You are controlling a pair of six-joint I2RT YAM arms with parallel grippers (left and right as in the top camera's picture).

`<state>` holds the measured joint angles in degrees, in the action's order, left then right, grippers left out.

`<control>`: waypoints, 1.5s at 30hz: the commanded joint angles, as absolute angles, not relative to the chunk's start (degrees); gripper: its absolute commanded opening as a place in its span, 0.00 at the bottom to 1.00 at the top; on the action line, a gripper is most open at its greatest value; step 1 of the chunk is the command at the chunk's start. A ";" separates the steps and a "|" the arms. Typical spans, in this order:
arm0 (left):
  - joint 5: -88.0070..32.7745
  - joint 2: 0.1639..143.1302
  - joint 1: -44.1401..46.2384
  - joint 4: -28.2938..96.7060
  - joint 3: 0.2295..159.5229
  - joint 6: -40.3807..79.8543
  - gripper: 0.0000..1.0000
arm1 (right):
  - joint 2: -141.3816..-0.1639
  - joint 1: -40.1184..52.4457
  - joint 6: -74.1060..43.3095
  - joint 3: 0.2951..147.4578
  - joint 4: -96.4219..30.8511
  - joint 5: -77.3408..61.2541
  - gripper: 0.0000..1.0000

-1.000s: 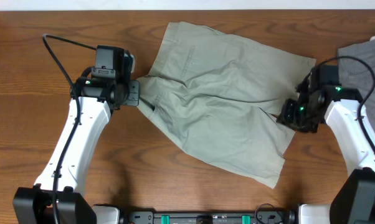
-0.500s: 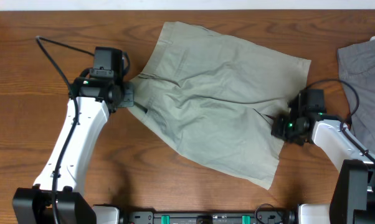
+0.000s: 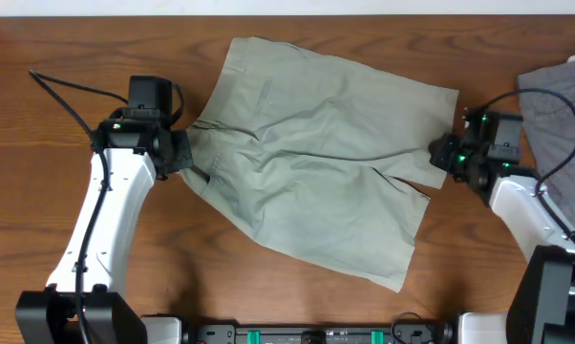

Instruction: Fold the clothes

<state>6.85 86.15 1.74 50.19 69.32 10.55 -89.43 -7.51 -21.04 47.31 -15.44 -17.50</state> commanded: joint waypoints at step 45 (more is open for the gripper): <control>6.44 86.15 0.93 47.66 70.52 12.38 0.06 | -89.80 -6.24 -19.33 38.24 -27.99 -28.95 0.76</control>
